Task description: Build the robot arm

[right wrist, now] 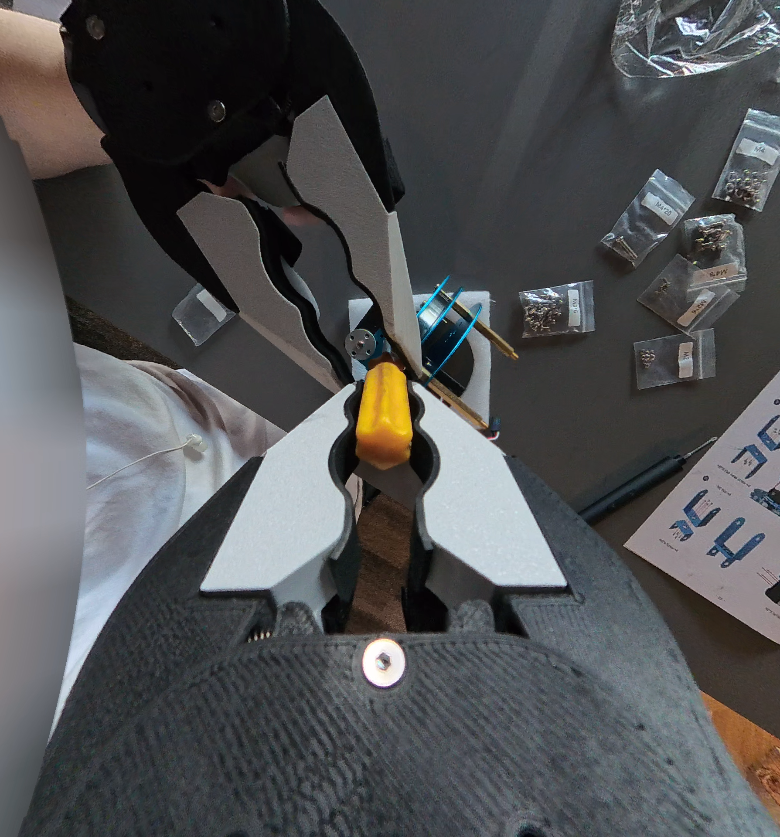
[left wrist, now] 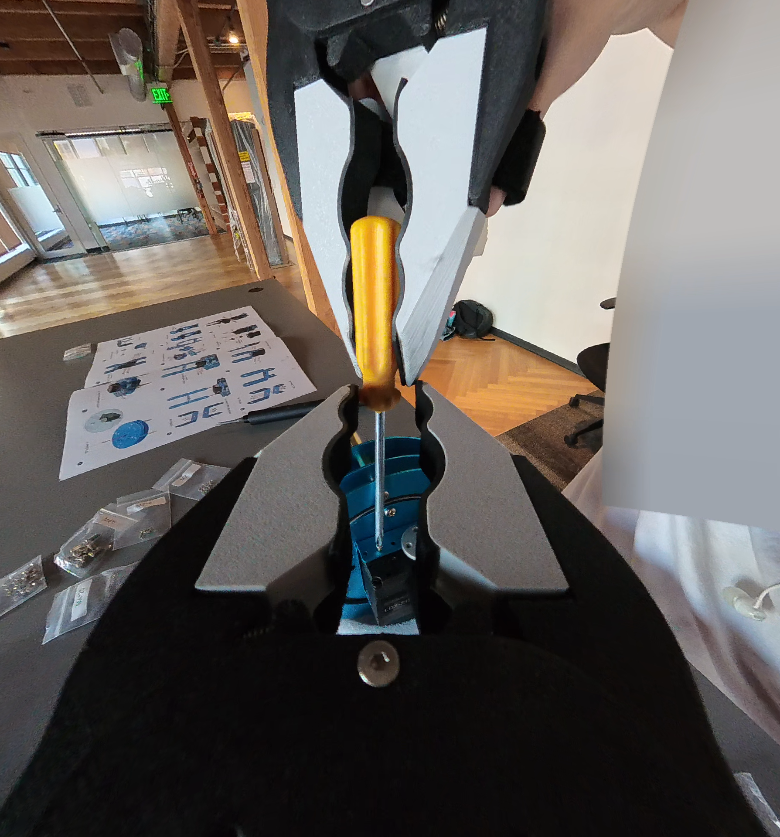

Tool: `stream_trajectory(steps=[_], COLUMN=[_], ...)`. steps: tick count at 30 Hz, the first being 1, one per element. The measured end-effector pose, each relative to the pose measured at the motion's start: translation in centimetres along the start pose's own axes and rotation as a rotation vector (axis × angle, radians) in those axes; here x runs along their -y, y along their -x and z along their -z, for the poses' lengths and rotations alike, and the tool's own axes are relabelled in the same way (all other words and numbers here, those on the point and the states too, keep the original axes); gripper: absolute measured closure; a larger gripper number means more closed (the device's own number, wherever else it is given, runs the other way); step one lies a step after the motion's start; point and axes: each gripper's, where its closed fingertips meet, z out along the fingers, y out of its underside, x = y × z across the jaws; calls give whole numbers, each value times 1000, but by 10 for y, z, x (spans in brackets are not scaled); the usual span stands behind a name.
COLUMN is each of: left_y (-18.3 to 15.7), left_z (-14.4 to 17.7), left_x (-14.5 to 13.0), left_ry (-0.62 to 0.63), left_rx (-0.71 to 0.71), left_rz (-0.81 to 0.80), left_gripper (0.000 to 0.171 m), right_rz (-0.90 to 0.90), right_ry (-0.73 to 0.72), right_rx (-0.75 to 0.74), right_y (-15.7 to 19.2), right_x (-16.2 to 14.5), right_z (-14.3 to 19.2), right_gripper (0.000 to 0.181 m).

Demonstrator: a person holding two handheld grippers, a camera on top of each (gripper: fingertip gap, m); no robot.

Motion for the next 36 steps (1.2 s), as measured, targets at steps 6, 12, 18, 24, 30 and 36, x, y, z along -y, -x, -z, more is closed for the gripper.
stream_trajectory(steps=[6,12,18,24,30,36], left_y=[-1,-2,4,32,36,31], left_z=[-1,0,20,47,36,30], left_x=[0,0,0,-51,-66,-59], left_ry=[-5,-4,-1,104,175,120], left_rx=[-7,-20,-82,-145,-113,-139], left_rz=[9,12,43,309,246,285], left_gripper=[149,148,133,104,139,144], right_rz=[1,8,8,30,41,48], right_ry=[3,5,9,-7,-1,31], right_rx=[4,3,4,7,23,38], right_y=[0,1,0,-2,-3,-2], right_x=[-1,-2,-4,-2,0,-1], right_z=[0,-1,-4,-7,-7,-4], right_gripper=[164,164,164,164,164,164])
